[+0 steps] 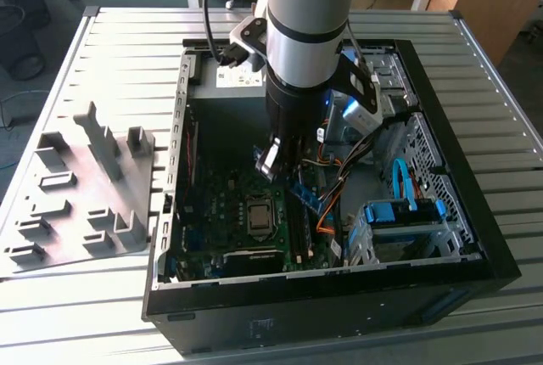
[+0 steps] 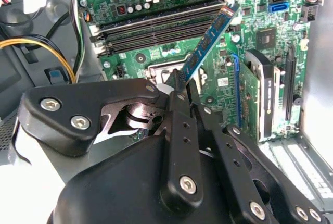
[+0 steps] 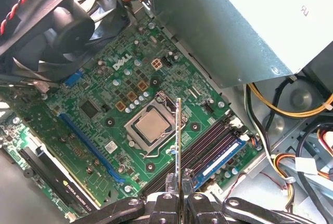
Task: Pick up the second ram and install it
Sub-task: 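Insert the second ram into the second slot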
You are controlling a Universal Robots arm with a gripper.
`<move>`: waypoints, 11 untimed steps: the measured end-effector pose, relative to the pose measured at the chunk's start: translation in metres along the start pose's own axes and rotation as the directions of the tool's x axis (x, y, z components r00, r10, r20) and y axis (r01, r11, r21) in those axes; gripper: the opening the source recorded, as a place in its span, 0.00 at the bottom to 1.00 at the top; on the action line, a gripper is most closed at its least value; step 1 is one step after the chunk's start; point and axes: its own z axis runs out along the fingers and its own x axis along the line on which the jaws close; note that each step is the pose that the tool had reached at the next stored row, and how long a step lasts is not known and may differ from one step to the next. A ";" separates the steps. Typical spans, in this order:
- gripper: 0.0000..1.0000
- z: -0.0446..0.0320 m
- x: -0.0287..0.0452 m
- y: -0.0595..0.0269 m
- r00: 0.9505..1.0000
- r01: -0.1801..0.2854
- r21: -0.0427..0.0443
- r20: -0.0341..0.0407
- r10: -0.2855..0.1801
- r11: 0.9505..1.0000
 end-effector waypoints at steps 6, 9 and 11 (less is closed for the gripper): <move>0.14 0.0000 0.0000 0.0000 1.000 -0.023 0.001 0.000 0.023 1.000; 0.14 0.0000 0.0000 0.0000 0.999 -0.034 0.001 0.000 0.034 0.999; 0.14 0.0001 0.0000 0.0000 0.999 -0.042 0.001 0.001 0.042 0.999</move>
